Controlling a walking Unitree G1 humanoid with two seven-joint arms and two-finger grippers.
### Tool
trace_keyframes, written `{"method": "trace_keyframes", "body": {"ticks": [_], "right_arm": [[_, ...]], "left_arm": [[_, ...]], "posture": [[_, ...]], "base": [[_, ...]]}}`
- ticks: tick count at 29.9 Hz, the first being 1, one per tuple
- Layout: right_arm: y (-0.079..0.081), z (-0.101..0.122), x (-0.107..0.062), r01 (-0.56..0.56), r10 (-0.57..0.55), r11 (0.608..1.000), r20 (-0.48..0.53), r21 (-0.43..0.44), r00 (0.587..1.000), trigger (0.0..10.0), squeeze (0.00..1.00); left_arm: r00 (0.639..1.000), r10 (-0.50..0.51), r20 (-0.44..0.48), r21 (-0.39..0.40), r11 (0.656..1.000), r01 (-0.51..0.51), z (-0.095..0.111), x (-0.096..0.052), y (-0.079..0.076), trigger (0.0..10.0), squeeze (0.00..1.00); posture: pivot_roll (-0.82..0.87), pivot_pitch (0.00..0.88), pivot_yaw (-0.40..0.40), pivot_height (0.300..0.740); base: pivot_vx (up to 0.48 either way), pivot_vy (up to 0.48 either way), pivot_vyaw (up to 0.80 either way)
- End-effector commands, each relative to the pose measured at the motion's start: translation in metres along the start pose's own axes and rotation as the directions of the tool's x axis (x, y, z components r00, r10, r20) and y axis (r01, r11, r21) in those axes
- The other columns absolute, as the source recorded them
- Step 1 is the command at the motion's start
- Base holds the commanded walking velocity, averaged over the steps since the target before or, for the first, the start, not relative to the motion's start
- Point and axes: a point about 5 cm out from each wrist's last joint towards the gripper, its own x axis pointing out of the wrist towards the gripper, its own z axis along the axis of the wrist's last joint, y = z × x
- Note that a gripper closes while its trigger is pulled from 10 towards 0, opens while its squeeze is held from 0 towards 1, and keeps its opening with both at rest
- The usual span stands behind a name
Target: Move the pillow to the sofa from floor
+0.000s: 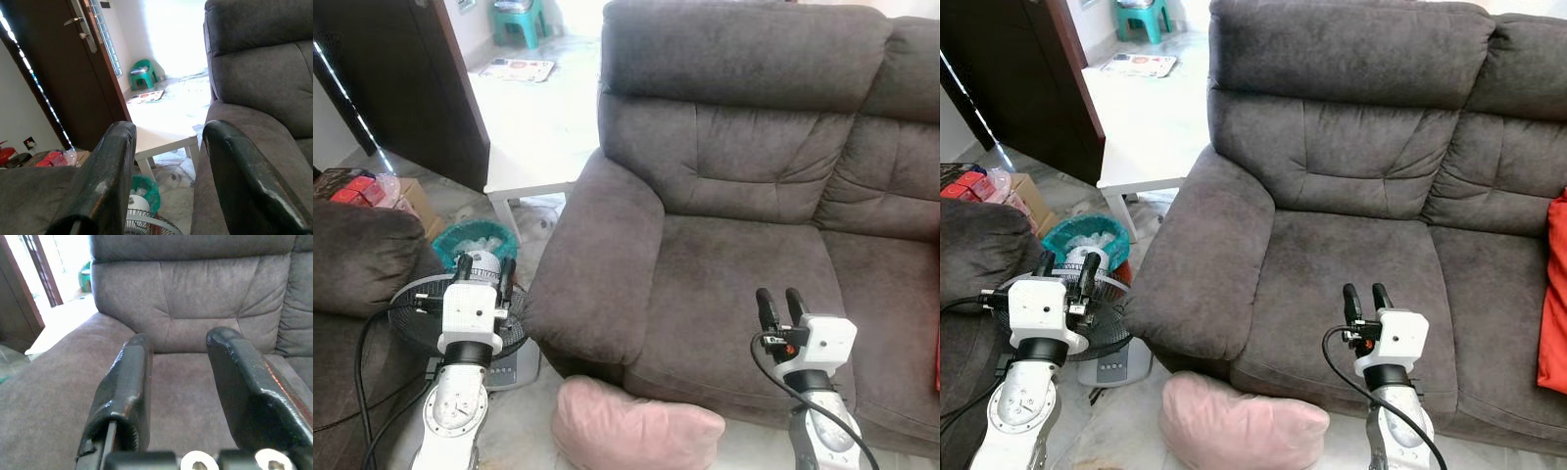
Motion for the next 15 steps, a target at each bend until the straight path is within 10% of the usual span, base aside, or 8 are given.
{"method": "trace_keyframes", "body": {"ticks": [1,15], "right_arm": [[0.002,0.008,0.005,-0.005,0.005,1.0,0.022,0.004,1.0,10.0,0.0],[0.009,0.015,0.016,-0.018,0.018,1.0,0.036,0.014,0.999,10.0,0.0]], "left_arm": [[1.0,-0.005,-0.03,0.002,1.0,0.005,-0.005,-0.002,0.002,10.0,0.0],[0.999,-0.021,-0.032,0.002,1.0,0.021,-0.006,0.006,0.004,10.0,0.0]], "posture": [[0.14,0.0,-0.001,0.74],[0.14,0.008,0.008,0.74]], "base": [[0.0,0.0,0.0],[0.0,0.0,0.0]]}}
